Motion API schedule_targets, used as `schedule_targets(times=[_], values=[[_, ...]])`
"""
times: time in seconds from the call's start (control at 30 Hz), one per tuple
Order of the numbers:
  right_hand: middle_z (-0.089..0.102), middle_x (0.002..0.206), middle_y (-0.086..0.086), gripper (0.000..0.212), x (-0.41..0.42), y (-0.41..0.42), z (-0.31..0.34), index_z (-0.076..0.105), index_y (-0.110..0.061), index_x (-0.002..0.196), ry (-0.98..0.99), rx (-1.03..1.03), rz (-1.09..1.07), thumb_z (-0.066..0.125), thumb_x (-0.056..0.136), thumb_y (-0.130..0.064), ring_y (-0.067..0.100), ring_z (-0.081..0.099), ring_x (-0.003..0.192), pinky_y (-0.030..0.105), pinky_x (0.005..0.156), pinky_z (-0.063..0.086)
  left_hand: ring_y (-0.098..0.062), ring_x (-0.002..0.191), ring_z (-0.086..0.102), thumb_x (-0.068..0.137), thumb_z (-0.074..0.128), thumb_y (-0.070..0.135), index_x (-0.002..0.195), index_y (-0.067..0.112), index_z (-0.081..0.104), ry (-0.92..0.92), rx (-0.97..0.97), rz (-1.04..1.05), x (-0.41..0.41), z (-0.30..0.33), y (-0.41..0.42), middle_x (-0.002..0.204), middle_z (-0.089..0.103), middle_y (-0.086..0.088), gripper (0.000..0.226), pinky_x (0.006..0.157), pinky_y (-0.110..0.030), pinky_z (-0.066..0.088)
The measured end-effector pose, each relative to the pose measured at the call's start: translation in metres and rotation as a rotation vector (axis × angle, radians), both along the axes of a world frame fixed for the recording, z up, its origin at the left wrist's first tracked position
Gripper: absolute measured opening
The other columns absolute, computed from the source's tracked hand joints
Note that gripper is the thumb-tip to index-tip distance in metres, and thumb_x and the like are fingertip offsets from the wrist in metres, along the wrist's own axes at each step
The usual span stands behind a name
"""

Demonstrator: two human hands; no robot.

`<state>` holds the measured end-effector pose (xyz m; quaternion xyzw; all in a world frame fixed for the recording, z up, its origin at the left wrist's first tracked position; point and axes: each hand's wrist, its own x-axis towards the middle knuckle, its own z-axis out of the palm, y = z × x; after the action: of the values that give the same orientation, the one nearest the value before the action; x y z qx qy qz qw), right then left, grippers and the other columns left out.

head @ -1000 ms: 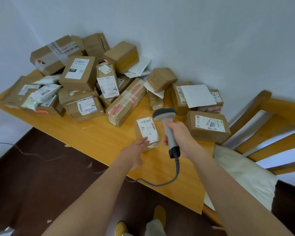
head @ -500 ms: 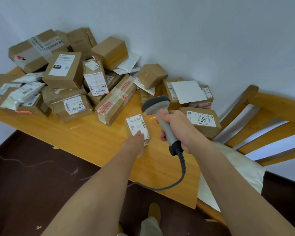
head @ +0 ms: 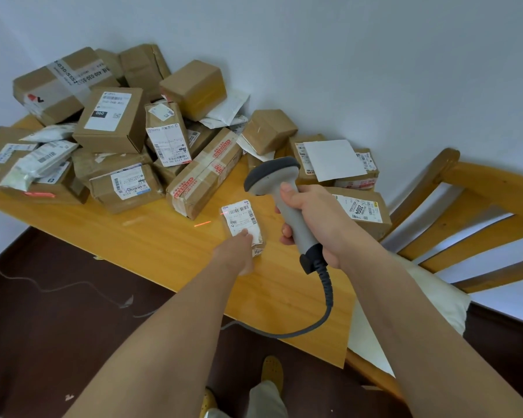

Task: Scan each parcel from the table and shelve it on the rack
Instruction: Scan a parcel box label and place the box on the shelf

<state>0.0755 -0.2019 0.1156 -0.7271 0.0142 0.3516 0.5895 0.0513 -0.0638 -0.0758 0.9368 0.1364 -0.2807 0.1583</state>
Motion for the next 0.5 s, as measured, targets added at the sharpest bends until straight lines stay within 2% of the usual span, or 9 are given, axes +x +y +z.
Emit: schedule_targets(times=[0.2, 0.43, 0.5], values=[[0.057, 0.102, 0.015, 0.036, -0.002, -0.001, 0.007, 0.051, -0.011, 0.124, 0.021, -0.009, -0.033, 0.055, 0.099, -0.038, 0.016, 0.053, 0.059, 0.034, 0.065, 0.057, -0.022, 0.139, 0.037, 0.088, 0.054, 0.011, 0.152, 0.014, 0.028, -0.076, -0.047, 0.052, -0.005, 0.0, 0.001, 0.162, 0.013, 0.005, 0.069, 0.103, -0.04, 0.045], [0.056, 0.1, 0.015, 0.035, -0.002, -0.005, 0.013, 0.053, -0.01, 0.122, 0.0, -0.001, -0.038, 0.054, 0.1, -0.037, 0.016, 0.052, 0.058, 0.039, 0.073, 0.056, -0.021, 0.137, 0.039, 0.089, 0.058, 0.019, 0.148, 0.015, 0.037, -0.181, -0.088, 0.115, -0.006, -0.003, -0.001, 0.16, 0.02, 0.004, 0.063, 0.1, -0.04, 0.047], [0.056, 0.101, 0.014, 0.035, -0.001, -0.006, 0.014, 0.053, -0.011, 0.122, 0.003, 0.004, -0.042, 0.054, 0.099, -0.038, 0.016, 0.052, 0.059, 0.039, 0.074, 0.057, -0.02, 0.132, 0.044, 0.088, 0.058, 0.019, 0.145, 0.016, 0.042, -0.234, -0.096, 0.152, -0.008, -0.005, -0.003, 0.158, 0.024, 0.006, 0.059, 0.093, -0.039, 0.05]])
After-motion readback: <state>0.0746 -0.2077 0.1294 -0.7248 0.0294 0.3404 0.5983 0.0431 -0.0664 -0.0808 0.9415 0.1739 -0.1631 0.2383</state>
